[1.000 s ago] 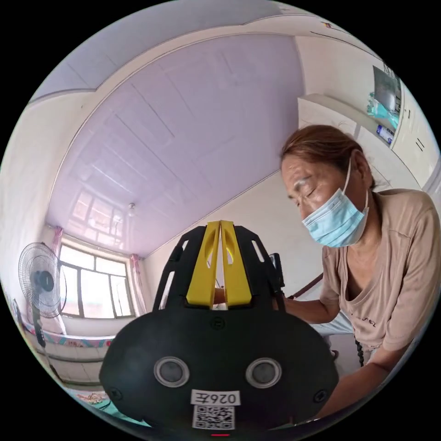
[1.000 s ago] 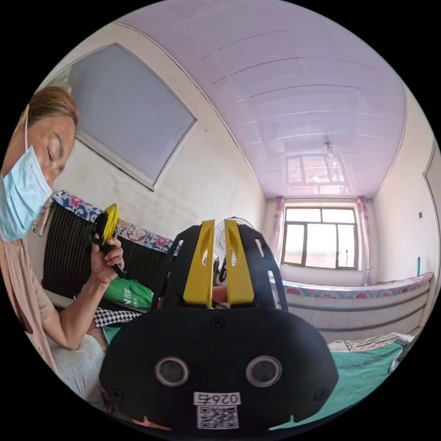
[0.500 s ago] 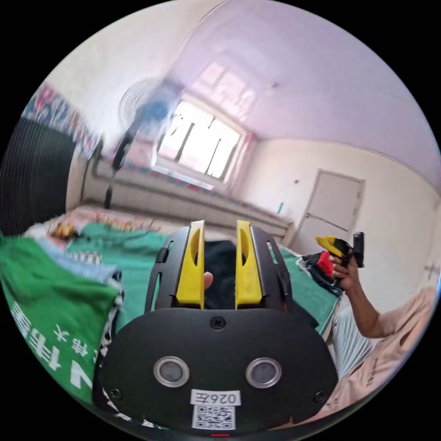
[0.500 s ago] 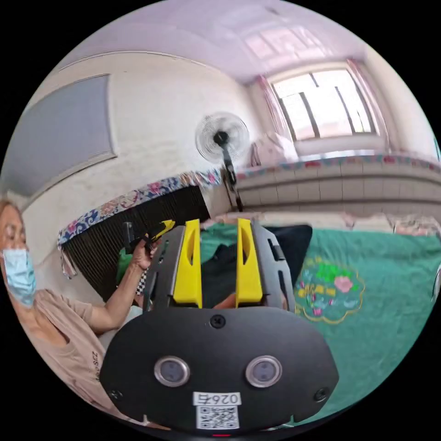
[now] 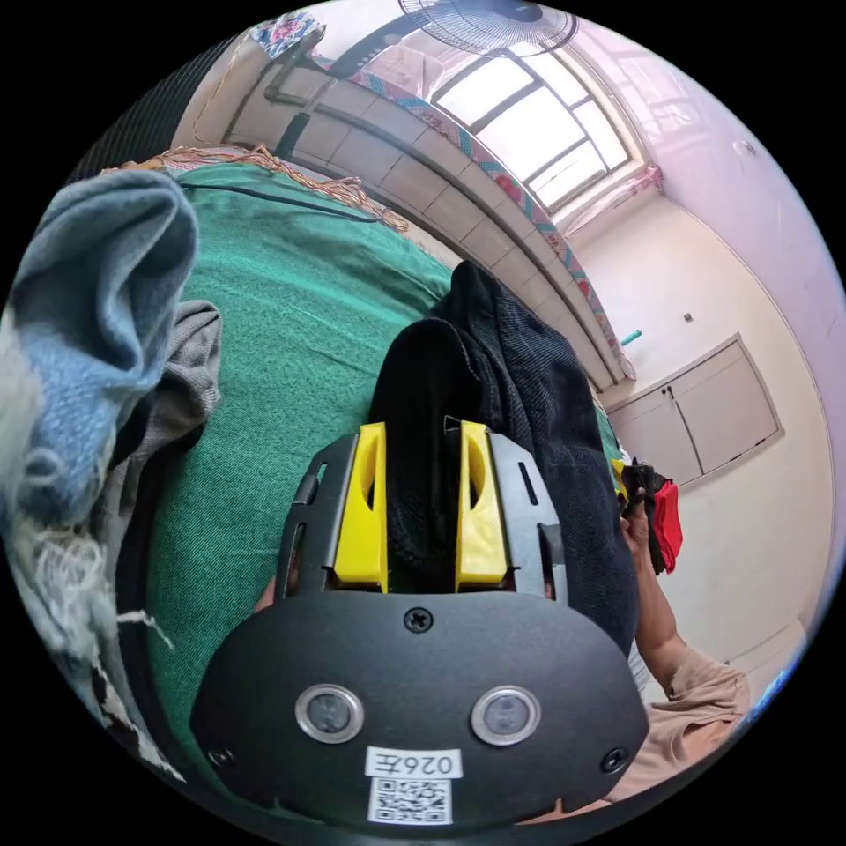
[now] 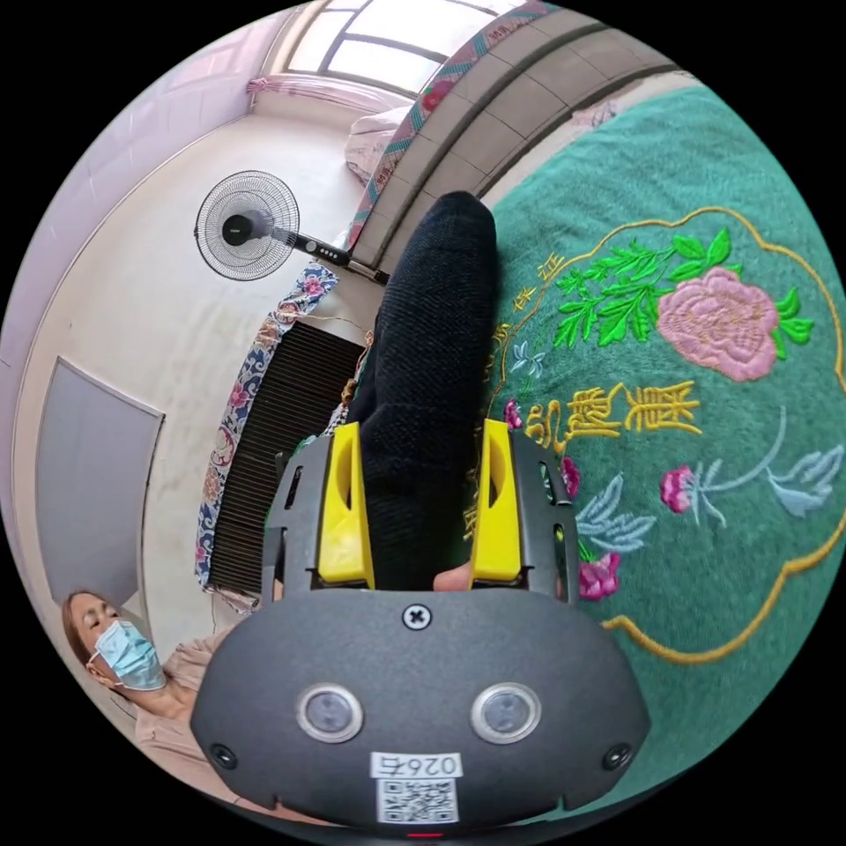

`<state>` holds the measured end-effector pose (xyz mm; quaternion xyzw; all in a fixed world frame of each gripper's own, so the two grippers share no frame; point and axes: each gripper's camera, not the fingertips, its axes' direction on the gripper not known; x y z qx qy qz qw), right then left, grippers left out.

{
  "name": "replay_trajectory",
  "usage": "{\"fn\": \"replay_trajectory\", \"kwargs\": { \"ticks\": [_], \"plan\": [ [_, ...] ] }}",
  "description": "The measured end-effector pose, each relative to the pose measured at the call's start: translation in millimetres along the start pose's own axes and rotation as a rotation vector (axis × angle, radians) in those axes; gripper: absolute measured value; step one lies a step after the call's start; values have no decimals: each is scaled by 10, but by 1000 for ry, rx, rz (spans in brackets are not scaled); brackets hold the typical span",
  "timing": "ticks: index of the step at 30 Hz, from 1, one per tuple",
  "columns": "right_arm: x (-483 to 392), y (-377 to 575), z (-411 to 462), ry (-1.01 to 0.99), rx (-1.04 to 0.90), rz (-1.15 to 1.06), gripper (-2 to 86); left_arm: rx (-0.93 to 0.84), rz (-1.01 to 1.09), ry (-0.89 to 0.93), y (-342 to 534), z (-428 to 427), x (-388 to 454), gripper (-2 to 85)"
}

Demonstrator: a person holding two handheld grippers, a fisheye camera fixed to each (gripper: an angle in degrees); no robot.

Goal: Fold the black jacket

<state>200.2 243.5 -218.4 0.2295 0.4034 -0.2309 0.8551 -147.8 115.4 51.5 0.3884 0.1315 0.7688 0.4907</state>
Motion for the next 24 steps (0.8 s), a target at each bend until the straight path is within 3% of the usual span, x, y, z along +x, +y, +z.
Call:
{"fn": "replay_trajectory", "kwargs": {
  "ticks": [5, 8, 15, 21, 24],
  "plan": [
    [-378, -414, -301, -79, -18, -15, 156, 16, -33, 41, -199, -61, -100, 163],
    [-559, -540, -622, -116, -15, -19, 158, 52, -38, -128, -283, -184, -113, 172],
    [-1121, -823, -1144, -101, -43, -62, 158, -24, 80, -237, -559, 142, 263, 208],
    [-1384, -974, -1437, -119, -47, -39, 149, -60, 109, -145, -769, 221, 276, 193],
    [-1506, -1004, -1515, -119, -43, -42, 151, -88, 42, 93, -877, 222, 64, 158]
  ]
}}
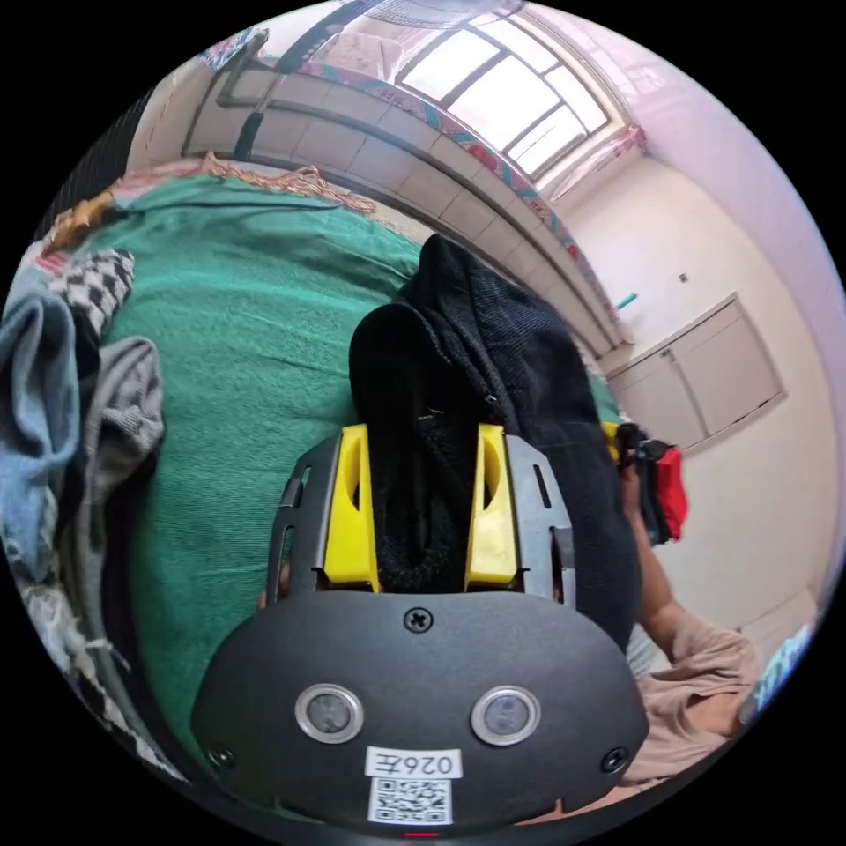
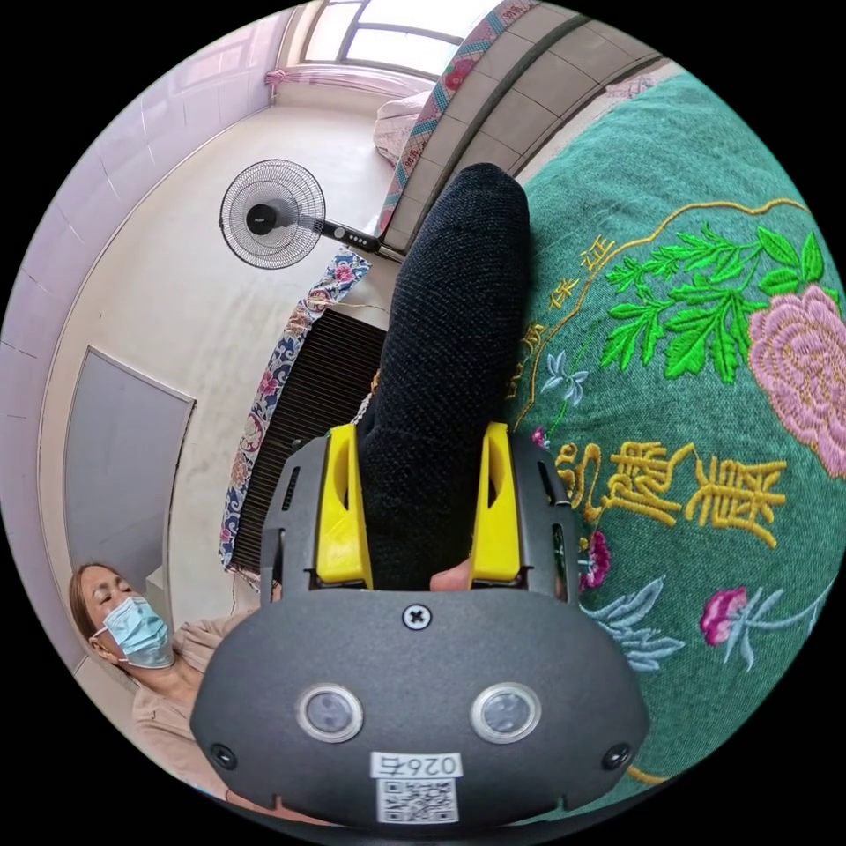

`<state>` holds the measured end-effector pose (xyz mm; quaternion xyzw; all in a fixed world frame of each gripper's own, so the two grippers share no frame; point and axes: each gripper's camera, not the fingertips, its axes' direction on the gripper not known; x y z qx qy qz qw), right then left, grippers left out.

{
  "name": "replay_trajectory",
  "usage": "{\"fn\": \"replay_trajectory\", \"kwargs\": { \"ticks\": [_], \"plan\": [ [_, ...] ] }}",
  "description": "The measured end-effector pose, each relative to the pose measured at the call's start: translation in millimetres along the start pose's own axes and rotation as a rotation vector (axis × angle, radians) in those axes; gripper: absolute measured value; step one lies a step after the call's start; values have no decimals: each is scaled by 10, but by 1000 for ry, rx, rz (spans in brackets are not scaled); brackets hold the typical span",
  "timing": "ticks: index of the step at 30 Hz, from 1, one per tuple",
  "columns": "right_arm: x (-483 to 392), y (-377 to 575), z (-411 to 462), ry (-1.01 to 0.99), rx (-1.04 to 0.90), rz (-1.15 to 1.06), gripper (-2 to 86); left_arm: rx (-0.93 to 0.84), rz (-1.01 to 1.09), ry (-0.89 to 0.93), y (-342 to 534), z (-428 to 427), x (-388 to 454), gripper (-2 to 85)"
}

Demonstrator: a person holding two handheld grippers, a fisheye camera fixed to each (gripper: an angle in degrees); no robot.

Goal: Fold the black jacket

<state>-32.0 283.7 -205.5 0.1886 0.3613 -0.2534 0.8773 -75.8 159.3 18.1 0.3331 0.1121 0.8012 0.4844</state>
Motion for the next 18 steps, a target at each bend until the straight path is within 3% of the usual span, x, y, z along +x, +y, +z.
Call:
{"fn": "replay_trajectory", "kwargs": {
  "ticks": [2, 4, 14, 18],
  "plan": [
    [-51, 0, -31, -8, 1, -1, 154, 43, -74, 232, -5, 57, -269, 143],
    [-80, 12, -55, -23, 4, 0, 157, 61, -101, 298, -14, 90, -394, 144],
    [-88, 323, 43, -102, 2, -20, 168, 148, -20, 444, -300, -86, -329, 198],
    [-19, 461, 312, -74, -19, 3, 159, 23, 19, 328, -518, 31, -79, 186]
  ]
}}
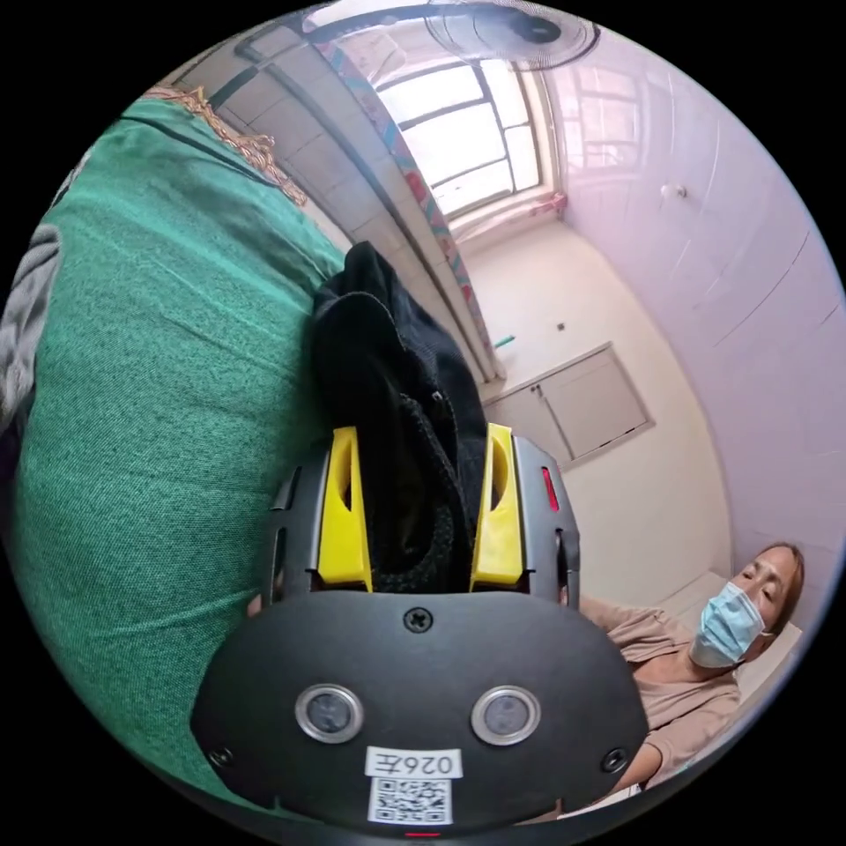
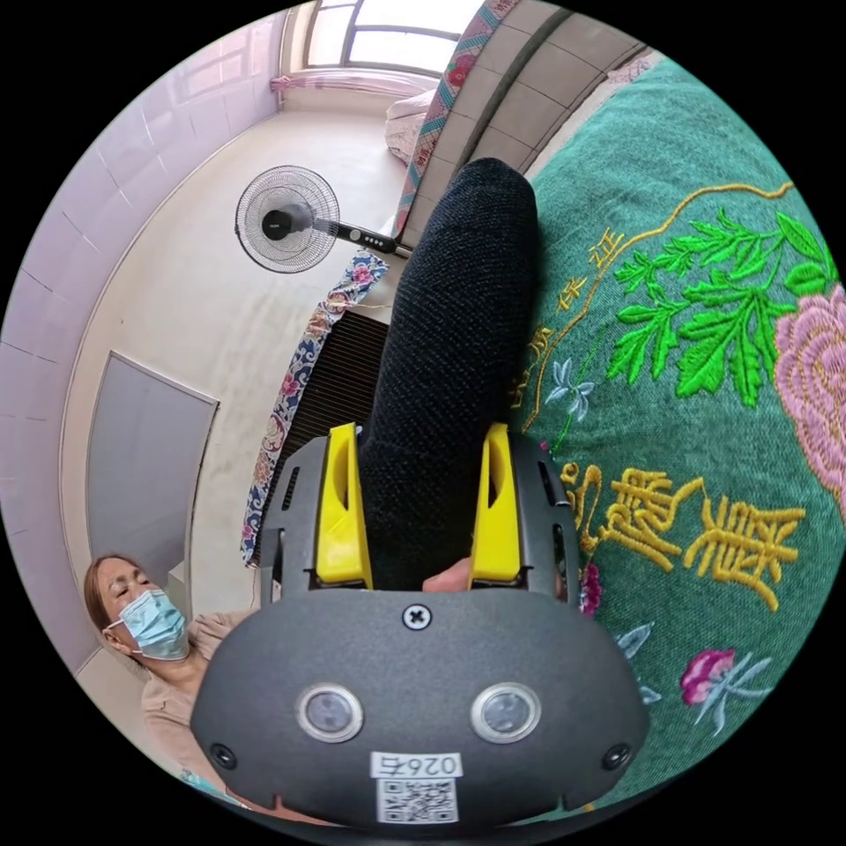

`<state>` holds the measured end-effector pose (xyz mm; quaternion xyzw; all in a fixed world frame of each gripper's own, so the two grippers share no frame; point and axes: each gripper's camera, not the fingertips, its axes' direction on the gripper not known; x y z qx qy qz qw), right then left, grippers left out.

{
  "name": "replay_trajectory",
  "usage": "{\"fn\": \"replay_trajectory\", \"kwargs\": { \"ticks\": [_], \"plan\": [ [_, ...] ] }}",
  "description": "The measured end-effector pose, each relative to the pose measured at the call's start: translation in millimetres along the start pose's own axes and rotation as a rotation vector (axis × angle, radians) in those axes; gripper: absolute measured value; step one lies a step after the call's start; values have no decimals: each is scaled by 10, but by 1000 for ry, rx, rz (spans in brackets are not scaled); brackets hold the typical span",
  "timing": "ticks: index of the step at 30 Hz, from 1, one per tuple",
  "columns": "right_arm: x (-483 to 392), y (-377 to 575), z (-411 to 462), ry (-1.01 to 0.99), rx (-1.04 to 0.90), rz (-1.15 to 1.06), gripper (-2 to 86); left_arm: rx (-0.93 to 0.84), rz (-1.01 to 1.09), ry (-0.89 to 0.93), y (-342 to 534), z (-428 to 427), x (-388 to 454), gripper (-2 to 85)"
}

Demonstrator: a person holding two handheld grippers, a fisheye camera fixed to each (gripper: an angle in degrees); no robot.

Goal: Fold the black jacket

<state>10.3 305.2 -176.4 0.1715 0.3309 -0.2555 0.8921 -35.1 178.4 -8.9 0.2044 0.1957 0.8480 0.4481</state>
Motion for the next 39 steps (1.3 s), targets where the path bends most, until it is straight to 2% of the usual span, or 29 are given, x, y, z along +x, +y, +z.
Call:
{"fn": "replay_trajectory", "kwargs": {
  "ticks": [2, 7, 10, 15, 23, 30, 33, 39],
  "plan": [
    [16, 37, 181, 31, -24, -3, 157, -111, 58, -129, -153, 247, 249, 175],
    [131, 233, 724, 124, -49, 31, 139, -151, 65, -274, -346, 334, 515, 152],
    [133, 457, 1124, 285, -56, 6, 105, -172, 64, -309, -439, 390, 692, 117],
    [-288, 1113, 1954, 644, -17, -242, 62, -93, 147, -374, -466, 343, 1184, 96],
    [-859, 2346, 2739, 1041, 25, -535, 55, -6, 330, -337, -426, 594, 2417, 87],
    [-1077, 3352, 2051, 1213, 152, -598, 54, 63, 524, -169, -219, 1115, 3837, 86],
    [-1180, 3724, 1616, 1325, 168, -633, 55, 88, 567, -33, -164, 1529, 4457, 86],
    [-1129, 4066, 618, 1637, 60, -632, 57, 85, 636, 199, -73, 2842, 5846, 87]
  ]
}}
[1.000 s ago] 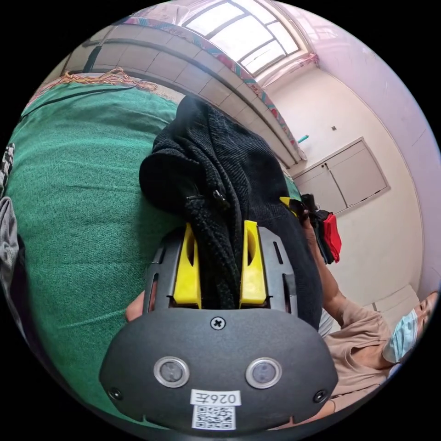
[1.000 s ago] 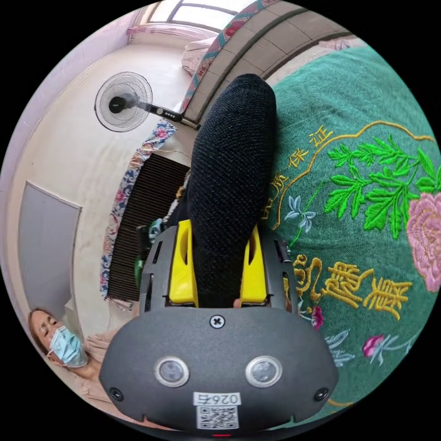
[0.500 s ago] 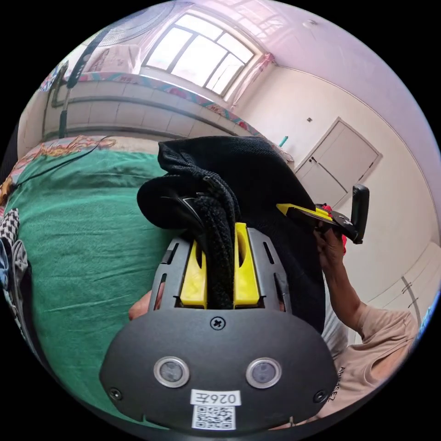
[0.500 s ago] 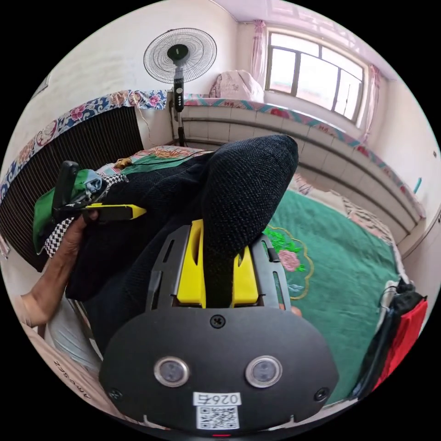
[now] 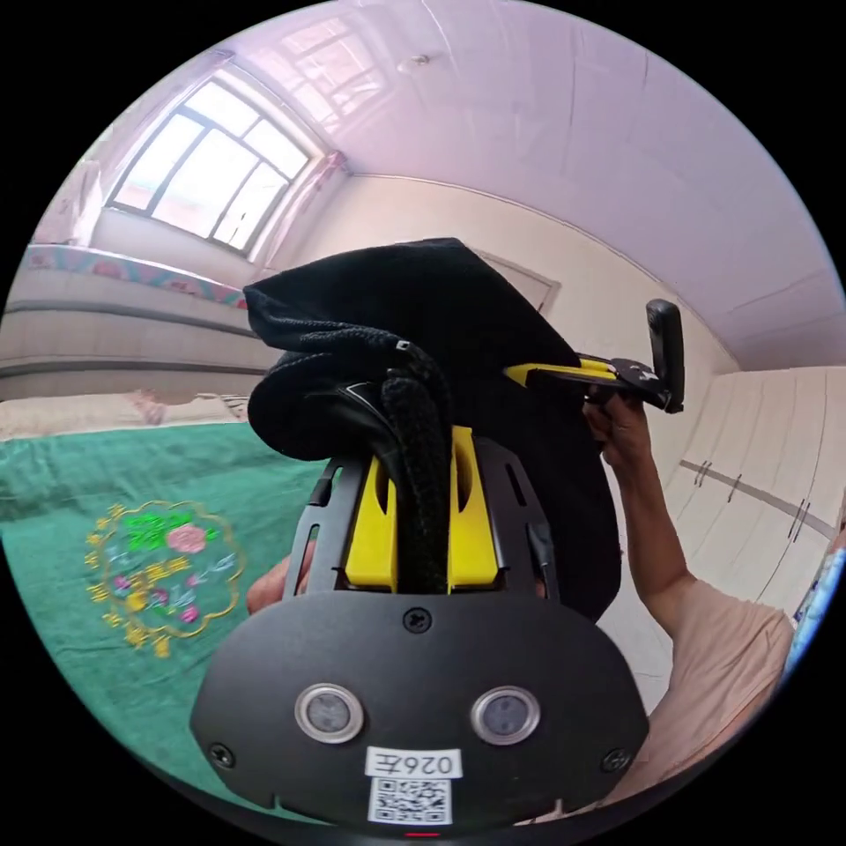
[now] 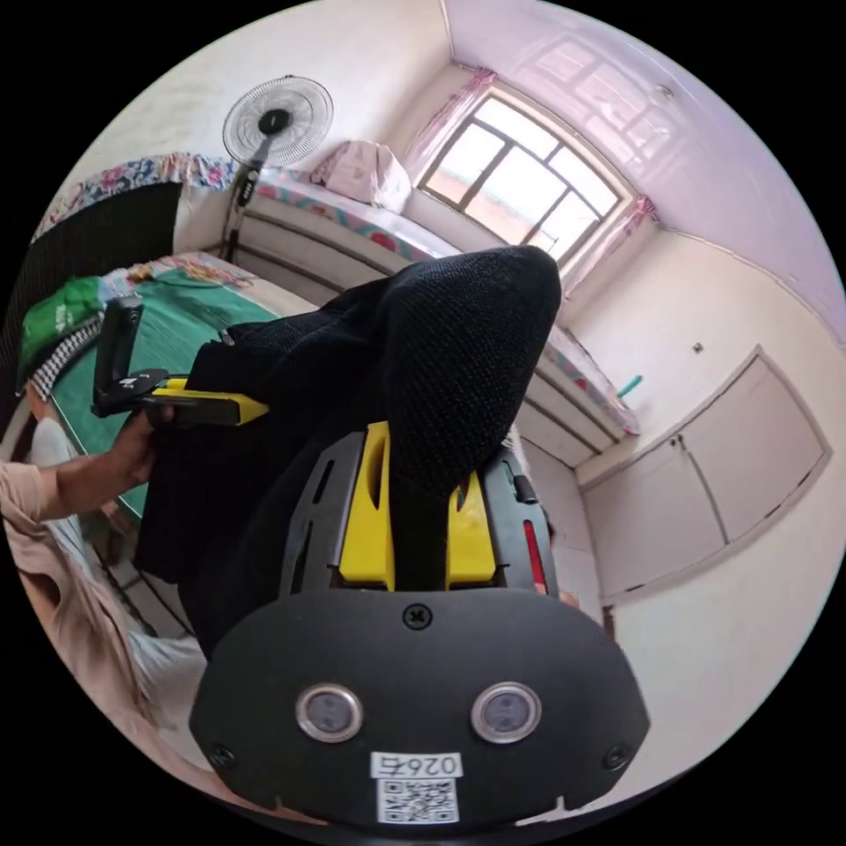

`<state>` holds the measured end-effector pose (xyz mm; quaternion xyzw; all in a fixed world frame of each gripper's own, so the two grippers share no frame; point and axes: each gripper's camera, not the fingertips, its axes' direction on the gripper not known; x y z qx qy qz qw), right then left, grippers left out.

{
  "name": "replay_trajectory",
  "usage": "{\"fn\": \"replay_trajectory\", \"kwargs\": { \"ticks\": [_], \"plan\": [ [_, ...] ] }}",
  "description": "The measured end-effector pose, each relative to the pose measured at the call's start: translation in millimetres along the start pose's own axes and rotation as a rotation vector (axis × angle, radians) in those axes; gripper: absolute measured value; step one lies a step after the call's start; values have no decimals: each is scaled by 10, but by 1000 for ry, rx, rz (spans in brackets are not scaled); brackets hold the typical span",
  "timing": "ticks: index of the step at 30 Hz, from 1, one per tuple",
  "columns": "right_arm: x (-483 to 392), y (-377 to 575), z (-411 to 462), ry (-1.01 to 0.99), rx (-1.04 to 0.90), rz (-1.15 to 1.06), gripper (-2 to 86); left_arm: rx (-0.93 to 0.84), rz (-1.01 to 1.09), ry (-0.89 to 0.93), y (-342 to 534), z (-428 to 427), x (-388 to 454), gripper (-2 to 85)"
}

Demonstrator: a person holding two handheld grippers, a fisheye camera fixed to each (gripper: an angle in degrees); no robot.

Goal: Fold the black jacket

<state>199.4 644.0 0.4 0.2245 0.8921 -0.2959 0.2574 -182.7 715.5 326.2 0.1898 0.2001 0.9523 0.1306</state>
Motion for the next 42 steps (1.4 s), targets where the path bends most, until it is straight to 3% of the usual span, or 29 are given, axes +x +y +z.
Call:
{"fn": "replay_trajectory", "kwargs": {
  "ticks": [4, 6, 8, 10, 12, 14, 16, 21, 23, 26, 29, 33, 39, 42],
  "plan": [
    [547, 332, 532, 183, -166, -72, 66, 17, -116, 131, -67, 1612, 327, 91],
    [1116, 635, 1398, 244, -319, 15, 88, -59, -190, 150, 72, 2488, 287, 95],
    [1443, 1007, 2236, 260, -448, 155, 93, -361, -356, 143, 439, 3499, 41, 94],
    [1420, 1487, 3046, 288, -531, 231, 73, -520, -407, 134, 695, 3791, -153, 88],
    [1000, 2155, 3846, 240, -473, 241, 24, -436, -333, 265, 747, 3592, -287, 79],
    [706, 2660, 4359, 205, -437, 299, 1, -390, -314, 271, 679, 3177, -393, 49],
    [386, 3017, 4507, 357, -253, 338, -9, -384, -266, 202, 613, 2799, -371, 4],
    [-436, 3116, 5152, 623, -278, 136, -13, -401, -120, 243, 579, 1692, -96, -8],
    [-605, 3118, 5308, 667, -313, 90, -13, -426, -30, 140, 643, 1094, 156, -9],
    [-687, 3065, 5007, 698, -188, 261, -13, -437, 65, -28, 742, 283, 505, -10],
    [-857, 3118, 4267, 561, 127, 488, -12, -378, 103, -239, 853, -645, 829, -10],
    [-1454, 3163, 3702, 218, 426, 509, -11, -233, 99, -498, 1025, -1862, 1204, -10],
    [-2647, 2611, 3772, -125, 489, 320, -9, 20, 50, -1047, 1308, -3844, 1759, -8],
    [-3264, 2214, 3923, -337, 458, 208, -9, 328, -84, -1366, 1718, -4958, 2097, 0]
  ]
}}
